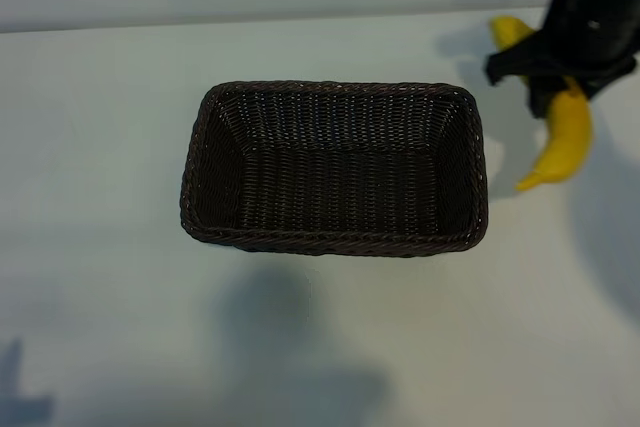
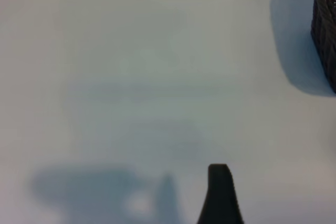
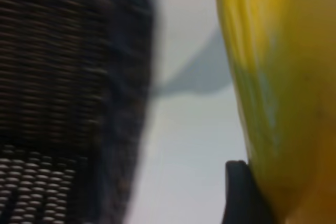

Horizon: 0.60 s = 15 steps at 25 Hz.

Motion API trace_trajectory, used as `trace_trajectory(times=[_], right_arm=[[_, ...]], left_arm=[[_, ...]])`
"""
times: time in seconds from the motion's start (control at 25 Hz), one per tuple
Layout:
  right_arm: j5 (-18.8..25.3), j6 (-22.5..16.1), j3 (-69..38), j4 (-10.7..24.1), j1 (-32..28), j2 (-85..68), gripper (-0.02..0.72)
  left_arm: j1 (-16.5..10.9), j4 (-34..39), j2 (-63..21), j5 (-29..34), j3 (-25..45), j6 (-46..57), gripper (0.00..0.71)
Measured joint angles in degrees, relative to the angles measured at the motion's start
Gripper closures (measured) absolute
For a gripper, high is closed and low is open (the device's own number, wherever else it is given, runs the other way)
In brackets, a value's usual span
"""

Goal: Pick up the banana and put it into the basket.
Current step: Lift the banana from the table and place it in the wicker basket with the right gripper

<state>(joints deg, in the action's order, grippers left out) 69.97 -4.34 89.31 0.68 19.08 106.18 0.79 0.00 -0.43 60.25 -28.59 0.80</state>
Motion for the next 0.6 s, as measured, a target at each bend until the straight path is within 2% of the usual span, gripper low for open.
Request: trace_trajectory(times=[0.4,0.48,0.6], right_arm=[[0.18,-0.56,6.91,-1.07,9.11,4.64,0.282],[0.28,1.17,7.69,-1.14,10.90,5.47,0.282],[0.23,5.74,8.05,-1.08,14.11,5.72,0.282]], left_arm=[[0.00,0.00,0.00,0.00,0.00,0.11,0.152],[0.00,0.00,0.00,0.00,0.00,0.11,0.152],[0.00,0.00,0.00,0.00,0.00,0.11,0.152]])
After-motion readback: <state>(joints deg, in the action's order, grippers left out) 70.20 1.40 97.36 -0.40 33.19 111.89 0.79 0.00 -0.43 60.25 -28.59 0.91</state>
